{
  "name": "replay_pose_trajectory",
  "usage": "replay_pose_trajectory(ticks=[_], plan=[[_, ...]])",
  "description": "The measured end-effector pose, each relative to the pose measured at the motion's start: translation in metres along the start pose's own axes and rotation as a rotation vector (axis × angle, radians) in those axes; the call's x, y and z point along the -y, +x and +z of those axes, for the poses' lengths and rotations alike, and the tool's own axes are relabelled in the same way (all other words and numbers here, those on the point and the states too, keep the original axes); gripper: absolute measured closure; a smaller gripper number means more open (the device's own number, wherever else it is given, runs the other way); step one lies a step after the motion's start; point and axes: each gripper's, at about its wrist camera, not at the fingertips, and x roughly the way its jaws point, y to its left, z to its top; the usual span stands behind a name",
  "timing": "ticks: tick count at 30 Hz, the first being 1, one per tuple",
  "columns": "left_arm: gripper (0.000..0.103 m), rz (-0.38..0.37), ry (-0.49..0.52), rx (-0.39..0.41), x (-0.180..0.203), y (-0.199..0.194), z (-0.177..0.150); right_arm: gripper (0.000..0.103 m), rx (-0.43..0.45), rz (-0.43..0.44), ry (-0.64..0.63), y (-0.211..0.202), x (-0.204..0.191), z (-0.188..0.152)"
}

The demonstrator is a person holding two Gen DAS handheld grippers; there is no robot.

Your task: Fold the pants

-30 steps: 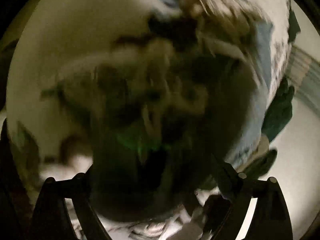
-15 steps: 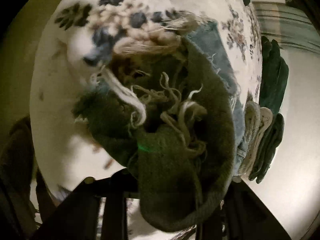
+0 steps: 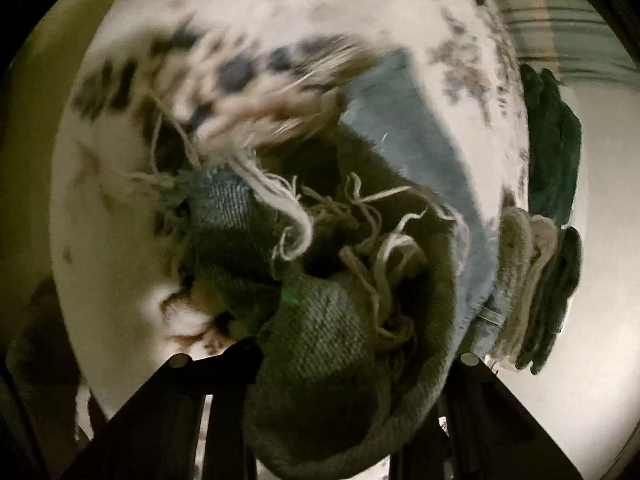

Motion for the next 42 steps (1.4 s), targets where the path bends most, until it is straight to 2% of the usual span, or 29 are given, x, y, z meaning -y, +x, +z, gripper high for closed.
replay_pose_trajectory(ticks=[2,4,8,11,12,17,18,20,21,24,26,29,32,35,36,38,42], plan=[[0.082,0.008,0.045,0.012,0.027,-0.021,0.003,0.074,0.009,0.004,-0.001,-0.009,-0.016,-0.004],[0.082,0.018,0.087,0.013,0.039,-0.043,0.002,0.075,0.021,0.005,-0.004,-0.024,-0.037,-0.003],[0.082,0.004,0.183,0.006,0.089,-0.085,0.014,0.076,0.047,0.04,-0.002,-0.06,-0.082,0.002],[0.082,-0.019,0.247,-0.012,0.14,-0.103,0.029,0.077,0.097,0.076,-0.012,-0.096,-0.126,0.008],[0.082,-0.025,0.263,-0.018,0.159,-0.105,0.034,0.077,0.112,0.082,-0.009,-0.108,-0.128,0.011],[0.082,-0.128,0.385,-0.074,0.276,-0.111,0.055,0.077,0.272,0.152,0.002,-0.196,-0.194,0.044],[0.082,-0.148,0.409,-0.081,0.303,-0.111,0.059,0.077,0.3,0.16,0.0,-0.215,-0.195,0.046],[0.082,-0.198,0.457,-0.111,0.354,-0.105,0.065,0.077,0.377,0.197,-0.002,-0.254,-0.221,0.064],[0.082,-0.218,0.49,-0.121,0.384,-0.1,0.067,0.077,0.432,0.209,-0.004,-0.277,-0.238,0.078],[0.082,-0.272,0.595,-0.158,0.462,-0.078,0.068,0.077,0.551,0.237,-0.003,-0.338,-0.254,0.114],[0.082,-0.304,0.658,-0.193,0.509,-0.051,0.066,0.077,0.63,0.246,0.009,-0.364,-0.261,0.143],[0.082,-0.309,0.726,-0.241,0.552,0.005,0.059,0.077,0.718,0.254,0.056,-0.382,-0.246,0.181],[0.082,-0.27,0.777,-0.303,0.56,0.074,0.051,0.077,0.765,0.236,0.108,-0.376,-0.21,0.208],[0.082,-0.178,0.827,-0.362,0.536,0.139,0.044,0.077,0.76,0.192,0.186,-0.348,-0.16,0.227],[0.082,-0.135,0.834,-0.38,0.52,0.156,0.043,0.077,0.731,0.18,0.228,-0.33,-0.137,0.232],[0.082,-0.09,0.815,-0.406,0.494,0.173,0.043,0.077,0.678,0.163,0.282,-0.303,-0.108,0.235],[0.08,-0.06,0.839,-0.427,0.463,0.173,0.037,0.077,0.645,0.123,0.287,-0.278,-0.088,0.23]])
